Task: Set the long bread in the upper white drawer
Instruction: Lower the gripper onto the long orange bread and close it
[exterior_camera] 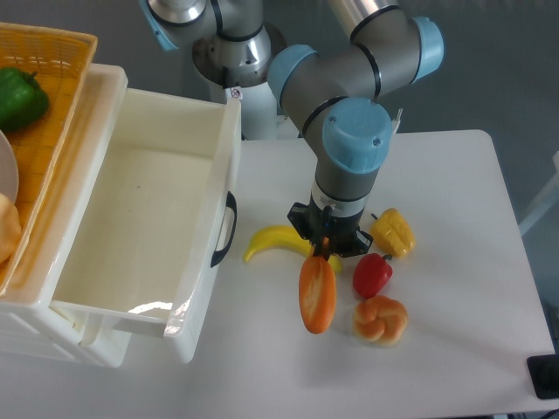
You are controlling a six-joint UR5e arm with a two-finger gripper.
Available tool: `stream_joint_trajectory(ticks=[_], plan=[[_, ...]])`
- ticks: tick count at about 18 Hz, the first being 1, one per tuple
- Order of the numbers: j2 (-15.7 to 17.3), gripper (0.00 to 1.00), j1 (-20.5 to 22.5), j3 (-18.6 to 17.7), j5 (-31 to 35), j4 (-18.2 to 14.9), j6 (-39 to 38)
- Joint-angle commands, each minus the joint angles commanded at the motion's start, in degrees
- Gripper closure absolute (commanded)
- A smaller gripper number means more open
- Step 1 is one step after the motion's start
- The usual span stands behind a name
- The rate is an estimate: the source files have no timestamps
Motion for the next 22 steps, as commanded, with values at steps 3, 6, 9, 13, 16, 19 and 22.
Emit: stream_joint_trajectory(ticks=[3, 6, 9, 13, 16, 19, 22], plan=[[0.0, 0.93, 0.1, 0.1, -0.1, 0.0, 0.0], [0.0, 0.93, 0.2, 0.3, -0.2, 0.1, -0.1], [-0.1, 0.93, 0.1, 1.1, -1.3, 0.1, -0.2], [1.1, 0.93, 0.6, 1.1, -1.8, -0.3, -2.2], [2.6, 0.93, 1.1, 1.1, -1.7, -2.0, -2.9], [5.1, 0.93, 1.1, 1.1, -1.4, -6.1, -3.0], [7.7, 0.93, 1.4, 1.2, -1.7, -9.2, -5.4]])
